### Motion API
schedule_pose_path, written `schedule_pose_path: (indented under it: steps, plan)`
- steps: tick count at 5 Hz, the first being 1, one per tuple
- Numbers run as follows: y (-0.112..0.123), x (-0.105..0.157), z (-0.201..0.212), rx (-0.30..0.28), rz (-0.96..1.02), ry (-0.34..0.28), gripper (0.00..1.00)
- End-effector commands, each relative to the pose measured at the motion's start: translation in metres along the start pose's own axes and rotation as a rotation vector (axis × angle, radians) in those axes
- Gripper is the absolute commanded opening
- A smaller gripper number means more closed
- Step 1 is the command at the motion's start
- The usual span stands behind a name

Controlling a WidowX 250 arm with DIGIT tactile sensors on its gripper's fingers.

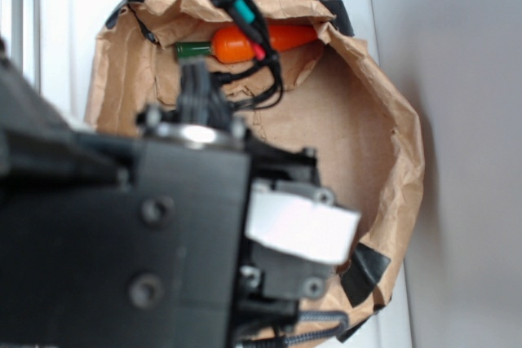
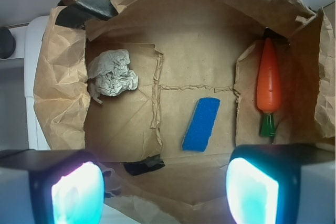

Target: Grab the blue sponge.

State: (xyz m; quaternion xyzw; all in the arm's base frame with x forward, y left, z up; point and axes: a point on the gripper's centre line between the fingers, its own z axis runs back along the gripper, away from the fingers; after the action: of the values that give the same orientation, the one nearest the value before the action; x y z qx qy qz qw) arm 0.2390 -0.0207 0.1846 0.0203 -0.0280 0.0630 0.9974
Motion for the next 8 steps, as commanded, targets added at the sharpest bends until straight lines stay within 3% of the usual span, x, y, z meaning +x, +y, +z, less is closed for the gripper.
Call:
schedule_pose_path:
  steps: [1, 2, 3, 5, 6, 8]
  plan:
    - [0.022, -0.008, -0.055, 0.028, 0.128, -0.124, 1.0]
    - [0.027, -0.008, -0.075, 0.003, 0.136, -0.164, 1.0]
    - [0.019, -0.001, -0.089, 0.015, 0.138, -0.209, 1.0]
    - [0.018, 0.016, -0.112, 0.059, 0.183, -0.212, 1.0]
    - [0.02, 0.011, -0.116, 0.077, 0.18, -0.212, 1.0]
    - [0.046, 0.002, -0.081, -0.002, 0.218, -0.124, 1.0]
